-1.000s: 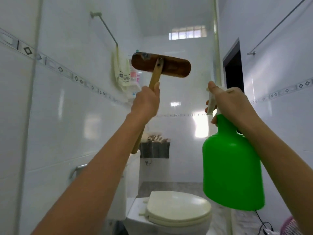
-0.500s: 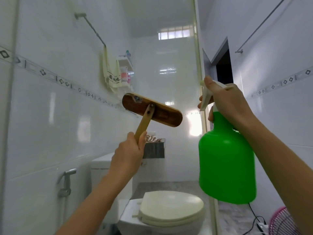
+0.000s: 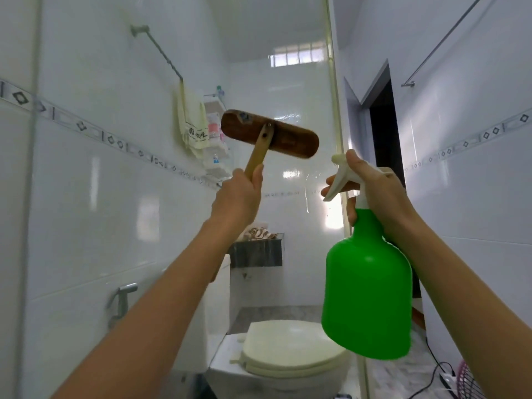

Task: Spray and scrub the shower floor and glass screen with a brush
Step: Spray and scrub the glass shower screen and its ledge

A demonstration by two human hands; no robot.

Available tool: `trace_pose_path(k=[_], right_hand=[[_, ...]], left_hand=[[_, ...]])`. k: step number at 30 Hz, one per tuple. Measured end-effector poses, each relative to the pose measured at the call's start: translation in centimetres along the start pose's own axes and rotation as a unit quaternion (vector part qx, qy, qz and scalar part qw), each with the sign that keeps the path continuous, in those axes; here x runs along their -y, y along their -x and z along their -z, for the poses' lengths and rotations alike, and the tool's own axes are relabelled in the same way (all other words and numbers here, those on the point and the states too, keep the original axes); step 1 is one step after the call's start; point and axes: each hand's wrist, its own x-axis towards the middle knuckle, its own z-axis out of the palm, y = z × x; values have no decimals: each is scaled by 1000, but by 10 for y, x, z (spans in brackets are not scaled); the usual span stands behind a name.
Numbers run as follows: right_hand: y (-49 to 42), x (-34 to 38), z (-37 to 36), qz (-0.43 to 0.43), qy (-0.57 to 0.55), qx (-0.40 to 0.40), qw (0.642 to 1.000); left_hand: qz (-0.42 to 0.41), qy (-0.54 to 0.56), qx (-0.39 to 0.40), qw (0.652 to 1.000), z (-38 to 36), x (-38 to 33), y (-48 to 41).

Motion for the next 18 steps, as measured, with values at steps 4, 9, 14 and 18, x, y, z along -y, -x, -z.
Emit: trace_pose_path(k=[4,9,14,18], right_hand=[[14,-4,8,-7,-9,-4,1000],[39,-4,27,-32,-25,2,999],[47,-3,35,-44,-36,-11,998],[55,-19,35,-53,0,-27,998]], left_hand=[[30,20,31,999,-16,22,46],[13,-5,99,995,-18,28,124],[30,8,-8,999,-6,-25,2],[54,42,10,998,-26,0,48]])
